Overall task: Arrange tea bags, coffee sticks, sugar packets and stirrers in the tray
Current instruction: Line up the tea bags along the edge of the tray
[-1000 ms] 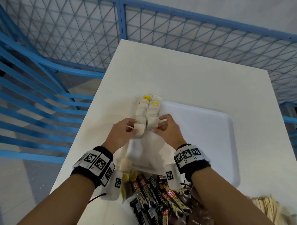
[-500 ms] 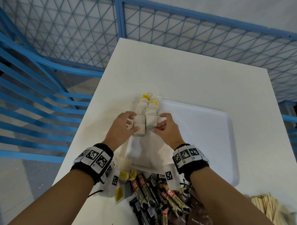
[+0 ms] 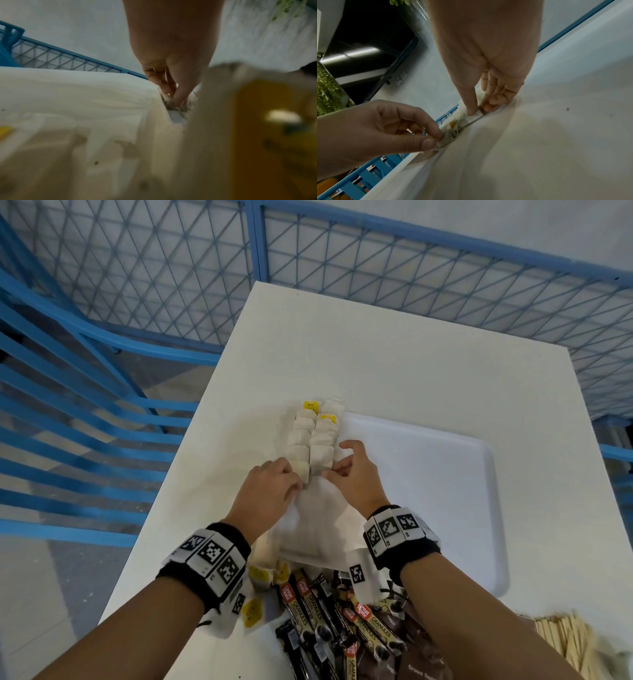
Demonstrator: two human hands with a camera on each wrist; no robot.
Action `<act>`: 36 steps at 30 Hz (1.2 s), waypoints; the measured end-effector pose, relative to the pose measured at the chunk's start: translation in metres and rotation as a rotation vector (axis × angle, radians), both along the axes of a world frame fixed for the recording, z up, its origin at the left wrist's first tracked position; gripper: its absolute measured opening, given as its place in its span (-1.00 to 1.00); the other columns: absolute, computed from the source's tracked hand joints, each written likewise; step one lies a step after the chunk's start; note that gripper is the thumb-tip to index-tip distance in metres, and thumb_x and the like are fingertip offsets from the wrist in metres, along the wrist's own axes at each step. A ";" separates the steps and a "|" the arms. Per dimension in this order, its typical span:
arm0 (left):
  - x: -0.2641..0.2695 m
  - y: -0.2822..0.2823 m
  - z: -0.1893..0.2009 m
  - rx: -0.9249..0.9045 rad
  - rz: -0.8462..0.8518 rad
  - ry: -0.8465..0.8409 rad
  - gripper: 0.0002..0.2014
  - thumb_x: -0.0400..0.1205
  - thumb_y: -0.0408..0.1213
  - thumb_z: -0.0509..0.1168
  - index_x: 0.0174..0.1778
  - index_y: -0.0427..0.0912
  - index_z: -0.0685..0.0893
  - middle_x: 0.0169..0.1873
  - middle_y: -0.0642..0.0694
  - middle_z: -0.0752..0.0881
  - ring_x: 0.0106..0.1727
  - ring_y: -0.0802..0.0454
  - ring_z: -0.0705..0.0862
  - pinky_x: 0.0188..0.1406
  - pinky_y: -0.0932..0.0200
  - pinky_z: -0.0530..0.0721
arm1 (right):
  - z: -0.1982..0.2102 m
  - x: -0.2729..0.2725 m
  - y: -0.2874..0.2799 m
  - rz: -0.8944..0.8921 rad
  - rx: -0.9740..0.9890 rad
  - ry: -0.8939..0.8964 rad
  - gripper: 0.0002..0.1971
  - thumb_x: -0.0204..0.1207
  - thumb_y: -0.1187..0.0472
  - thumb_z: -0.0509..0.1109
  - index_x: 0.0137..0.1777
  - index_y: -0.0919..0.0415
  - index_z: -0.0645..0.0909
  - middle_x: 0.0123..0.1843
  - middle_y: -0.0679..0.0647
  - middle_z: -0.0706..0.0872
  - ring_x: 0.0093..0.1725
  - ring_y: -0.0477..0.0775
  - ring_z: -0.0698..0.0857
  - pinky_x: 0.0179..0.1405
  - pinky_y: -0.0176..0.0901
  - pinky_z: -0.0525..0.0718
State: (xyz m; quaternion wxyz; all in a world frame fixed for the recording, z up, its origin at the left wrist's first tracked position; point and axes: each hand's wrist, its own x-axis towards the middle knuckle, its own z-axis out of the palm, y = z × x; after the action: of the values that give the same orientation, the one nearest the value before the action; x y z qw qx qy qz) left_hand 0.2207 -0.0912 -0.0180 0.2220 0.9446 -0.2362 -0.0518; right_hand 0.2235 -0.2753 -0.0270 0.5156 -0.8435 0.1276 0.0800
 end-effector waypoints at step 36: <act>-0.112 0.079 0.007 -0.313 0.639 0.446 -0.74 0.42 -0.24 0.54 -0.05 -0.13 0.66 -0.23 0.04 0.65 -0.22 0.15 0.58 -0.33 0.56 0.45 | 0.024 -0.117 0.082 0.461 -0.265 0.045 -0.82 0.56 0.18 0.32 0.08 0.25 0.62 -0.16 -0.02 0.48 -0.12 -0.03 0.49 -0.12 -0.29 0.42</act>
State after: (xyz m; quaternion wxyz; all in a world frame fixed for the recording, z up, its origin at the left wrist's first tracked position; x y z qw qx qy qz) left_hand 0.1088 -0.0124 -0.0114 0.4134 0.8908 0.1174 -0.1472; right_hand 0.1068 -0.1929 -0.0025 0.3657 -0.9086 -0.0471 0.1964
